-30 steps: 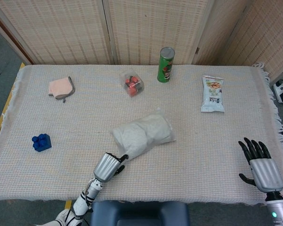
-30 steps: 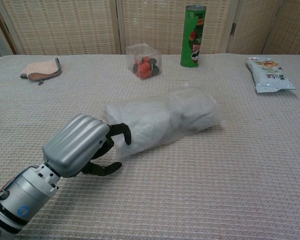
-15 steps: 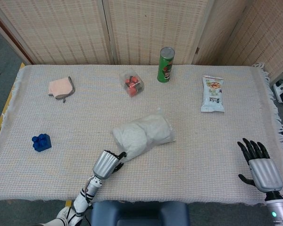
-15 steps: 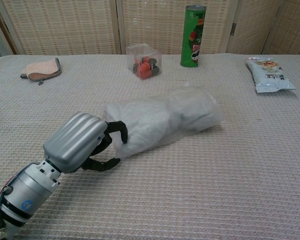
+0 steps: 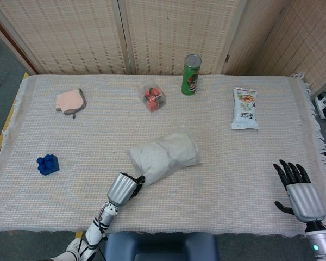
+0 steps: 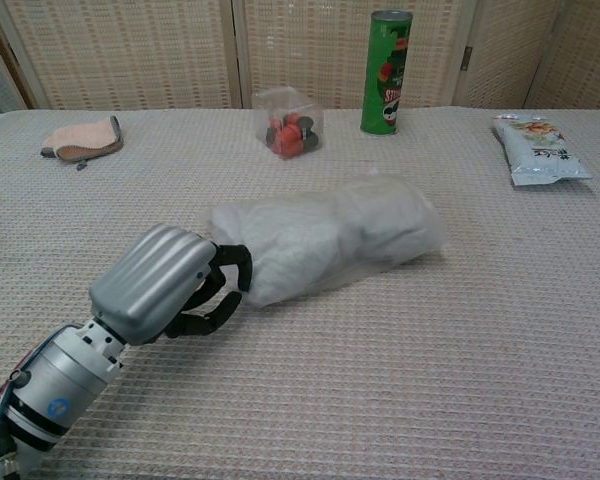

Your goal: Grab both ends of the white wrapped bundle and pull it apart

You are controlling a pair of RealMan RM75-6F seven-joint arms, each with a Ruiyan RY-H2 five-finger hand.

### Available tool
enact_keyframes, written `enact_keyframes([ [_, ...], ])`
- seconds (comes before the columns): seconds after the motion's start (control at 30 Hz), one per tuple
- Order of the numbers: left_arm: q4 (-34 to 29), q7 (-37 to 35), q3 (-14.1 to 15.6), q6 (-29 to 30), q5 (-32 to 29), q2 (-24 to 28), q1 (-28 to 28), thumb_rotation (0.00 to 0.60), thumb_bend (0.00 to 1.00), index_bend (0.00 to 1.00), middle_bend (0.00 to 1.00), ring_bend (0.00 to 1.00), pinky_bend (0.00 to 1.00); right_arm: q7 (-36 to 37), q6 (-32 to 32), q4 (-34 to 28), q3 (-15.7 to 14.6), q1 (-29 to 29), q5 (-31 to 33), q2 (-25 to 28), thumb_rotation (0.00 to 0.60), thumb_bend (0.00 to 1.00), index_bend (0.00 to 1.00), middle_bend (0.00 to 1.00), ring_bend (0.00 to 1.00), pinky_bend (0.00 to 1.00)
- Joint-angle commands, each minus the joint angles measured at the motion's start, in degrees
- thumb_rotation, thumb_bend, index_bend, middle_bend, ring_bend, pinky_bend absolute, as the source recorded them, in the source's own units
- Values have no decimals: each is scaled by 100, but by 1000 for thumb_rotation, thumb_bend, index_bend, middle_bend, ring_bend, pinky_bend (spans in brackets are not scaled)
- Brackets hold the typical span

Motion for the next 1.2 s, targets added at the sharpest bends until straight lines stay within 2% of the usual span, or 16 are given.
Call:
enact_keyframes([
  [0.03, 28, -35, 22, 33, -14, -2, -9, 600, 579, 650, 1000, 1000, 1000, -17, -5, 1, -5, 2, -6, -7, 600, 94, 0, 0, 0, 0],
  [0.3, -12, -146, 109, 150, -28, 111, 21, 600, 576, 701, 1000, 1000, 1000, 59, -64, 103, 16, 68, -62, -125, 600, 94, 0, 0, 0, 0],
  [0.4, -130, -212, 174, 273, -1, 248, 80, 600, 571, 711, 1000, 1000, 1000, 296, -197, 303, 144, 246, -83, -302, 600, 95, 0, 0, 0, 0],
  [0.57, -493, -293, 256, 488, 40, 568, 185, 600, 564, 719, 1000, 1000, 1000, 789, -701, 623, 601, 829, 106, -615, 600, 102, 7, 0, 0, 0],
  [0.63, -629, -294, 265, 546, 46, 675, 207, 600, 564, 720, 1000, 1000, 1000, 962, -935, 741, 735, 1051, 190, -733, 600, 106, 59, 0, 0, 0],
  [0.77, -868, -231, 306, 572, 62, 869, 244, 600, 562, 724, 1000, 1000, 1000, 895, -1438, 1030, 911, 1524, 341, -1096, 600, 133, 288, 0, 0, 0],
  [0.87, -948, -198, 331, 533, 57, 939, 268, 600, 559, 726, 1000, 1000, 1000, 822, -1890, 1159, 995, 1819, 634, -1394, 600, 152, 367, 0, 0, 0],
  [1.07, -1003, -209, 338, 507, 42, 1000, 296, 600, 556, 727, 1000, 1000, 1000, 792, -2581, 1565, 1211, 2277, 1428, -2107, 600, 171, 443, 0, 0, 0],
  [1.2, -1020, -214, 343, 510, 52, 1034, 297, 600, 556, 727, 1000, 1000, 1000, 769, -2681, 1905, 1320, 2482, 1688, -2556, 600, 175, 456, 0, 0, 0],
])
